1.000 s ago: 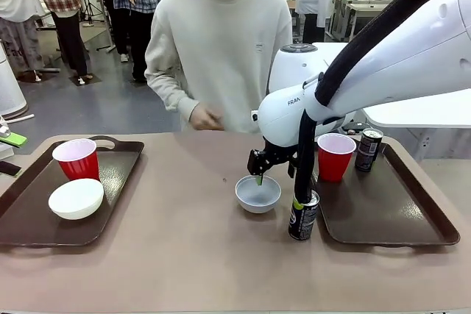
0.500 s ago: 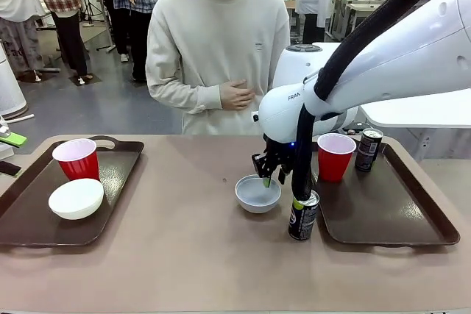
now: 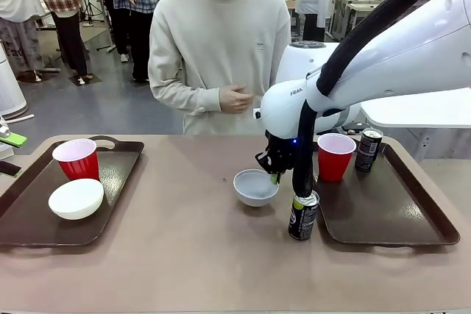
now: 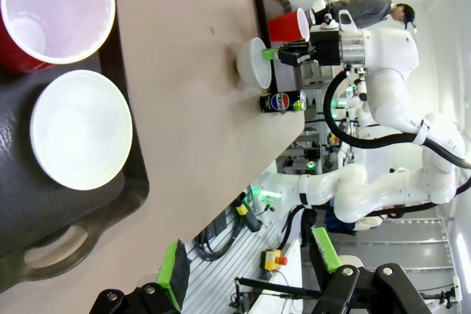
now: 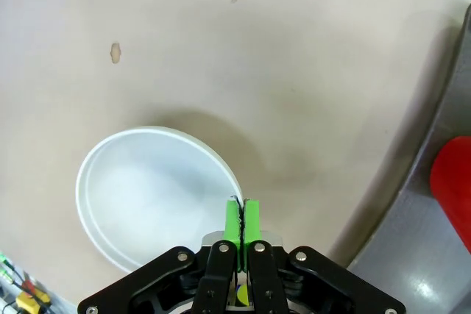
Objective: Prepare tableware on both trays.
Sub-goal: Pick up a Picnic Bowl from the table and place it on a Handle tray.
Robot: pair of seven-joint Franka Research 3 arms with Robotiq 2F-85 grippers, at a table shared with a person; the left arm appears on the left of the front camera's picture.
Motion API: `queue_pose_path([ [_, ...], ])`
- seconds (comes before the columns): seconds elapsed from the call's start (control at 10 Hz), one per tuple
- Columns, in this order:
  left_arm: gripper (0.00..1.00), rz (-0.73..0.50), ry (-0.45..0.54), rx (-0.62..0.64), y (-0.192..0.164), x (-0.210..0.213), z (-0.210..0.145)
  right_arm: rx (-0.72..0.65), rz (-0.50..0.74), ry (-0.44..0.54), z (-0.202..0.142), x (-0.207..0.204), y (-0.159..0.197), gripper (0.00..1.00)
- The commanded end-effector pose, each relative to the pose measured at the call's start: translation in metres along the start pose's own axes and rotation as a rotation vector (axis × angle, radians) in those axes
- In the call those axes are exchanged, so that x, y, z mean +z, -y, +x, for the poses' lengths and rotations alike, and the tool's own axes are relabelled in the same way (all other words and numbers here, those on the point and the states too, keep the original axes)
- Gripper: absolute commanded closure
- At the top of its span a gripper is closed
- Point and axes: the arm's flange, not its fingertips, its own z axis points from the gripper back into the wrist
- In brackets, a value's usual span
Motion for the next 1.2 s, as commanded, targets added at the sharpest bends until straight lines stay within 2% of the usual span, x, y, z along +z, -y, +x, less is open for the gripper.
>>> queue_pose_path([
  [0.0, 0.13, -0.017, 0.005, -0.009, 0.0, 0.002, -0.001, -0.031, -0.004, 0.02, -0.019, 0.028, 0.0, 1.0],
  [0.3, 0.13, -0.017, 0.005, -0.009, 0.0, 0.002, -0.001, -0.05, -0.055, 0.094, -0.091, 0.132, 0.005, 1.0],
  [0.4, 0.13, -0.017, 0.005, -0.009, 0.0, 0.002, -0.001, -0.064, -0.094, 0.094, -0.116, 0.154, 0.015, 1.0],
  [0.5, 0.13, -0.017, 0.005, -0.009, 0.0, 0.002, -0.001, -0.082, -0.117, 0.051, -0.148, 0.167, 0.033, 1.0],
  [0.6, 0.13, -0.017, 0.005, -0.009, 0.0, 0.002, -0.001, -0.089, -0.125, 0.012, -0.178, 0.172, 0.052, 1.0],
  [0.8, 0.13, -0.017, 0.005, -0.009, 0.0, 0.002, -0.001, -0.117, -0.098, 0.035, -0.216, 0.17, 0.073, 1.0],
  [1.0, 0.13, -0.017, 0.005, -0.009, 0.0, 0.002, -0.001, -0.18, -0.105, 0.042, -0.209, 0.159, 0.082, 1.0],
  [1.1, 0.13, -0.017, 0.005, -0.009, 0.0, 0.002, -0.001, -0.142, -0.093, 0.016, -0.218, 0.172, 0.073, 1.0],
])
